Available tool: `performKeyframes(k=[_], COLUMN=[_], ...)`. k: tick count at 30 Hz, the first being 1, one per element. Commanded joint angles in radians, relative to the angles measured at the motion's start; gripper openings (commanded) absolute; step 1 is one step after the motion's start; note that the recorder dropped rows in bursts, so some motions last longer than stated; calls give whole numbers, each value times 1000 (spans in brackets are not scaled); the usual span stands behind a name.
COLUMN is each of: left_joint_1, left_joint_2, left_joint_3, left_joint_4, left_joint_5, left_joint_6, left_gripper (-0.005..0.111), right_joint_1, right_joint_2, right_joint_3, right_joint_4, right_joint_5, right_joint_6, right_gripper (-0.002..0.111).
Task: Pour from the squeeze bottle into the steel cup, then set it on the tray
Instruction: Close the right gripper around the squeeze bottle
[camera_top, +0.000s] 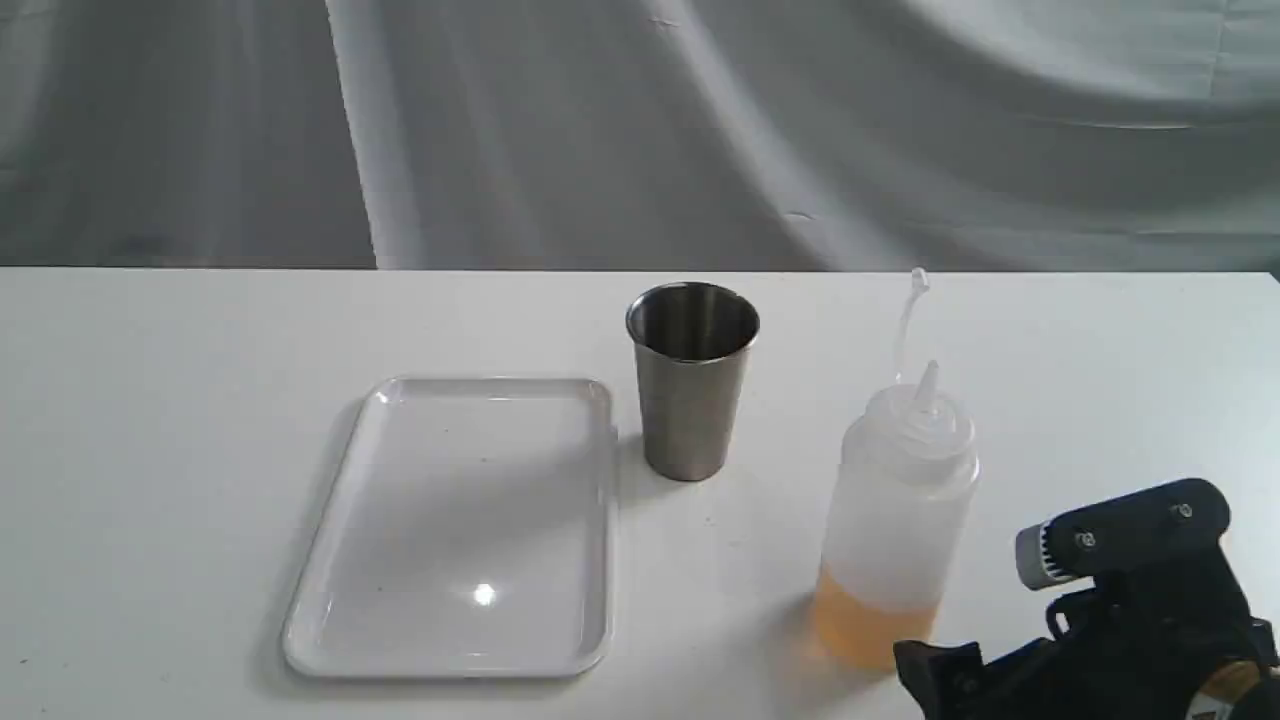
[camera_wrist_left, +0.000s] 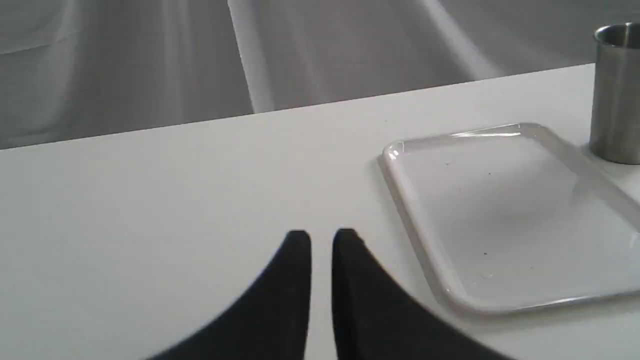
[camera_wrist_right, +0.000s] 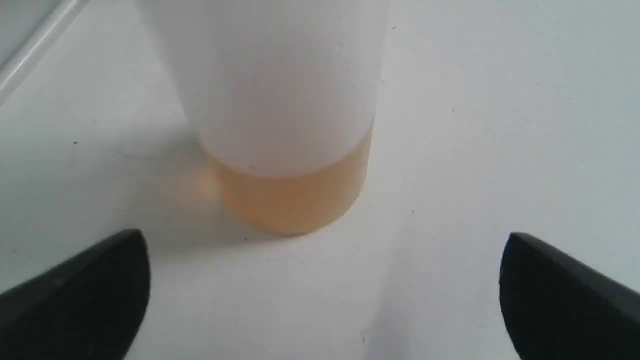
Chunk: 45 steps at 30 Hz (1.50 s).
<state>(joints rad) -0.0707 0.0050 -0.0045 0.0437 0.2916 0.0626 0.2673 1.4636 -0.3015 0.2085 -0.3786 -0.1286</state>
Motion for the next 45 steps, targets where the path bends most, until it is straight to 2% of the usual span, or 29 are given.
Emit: performKeyframes(k=[1, 21, 37, 42, 44, 45], left_joint_1=[-3, -3, -3, -3, -3, -3], left_joint_2=[-5, -5, -5, -5, -5, -5], left_joint_3=[4, 4, 4, 4, 4, 4], left_joint_4=[1, 1, 1, 1, 1, 1], left_joint_5=[-7, -7, -7, -7, -7, -7], left_joint_6=[-2, -2, -2, -2, -2, -2], left_gripper=[8, 8, 8, 8, 8, 8], right_joint_1=[3, 3, 3, 3, 3, 3], right_joint_2=[35, 270, 292, 292, 292, 292], right_joint_3=[-40, -236, -236, -236, -236, -236], right_joint_4=[5, 5, 30, 30, 30, 30], right_joint_5=[-22, -73, -134, -134, -134, -134], right_joint_6=[4, 2, 2, 2, 2, 2], right_gripper=[93, 93, 92, 84, 78, 72])
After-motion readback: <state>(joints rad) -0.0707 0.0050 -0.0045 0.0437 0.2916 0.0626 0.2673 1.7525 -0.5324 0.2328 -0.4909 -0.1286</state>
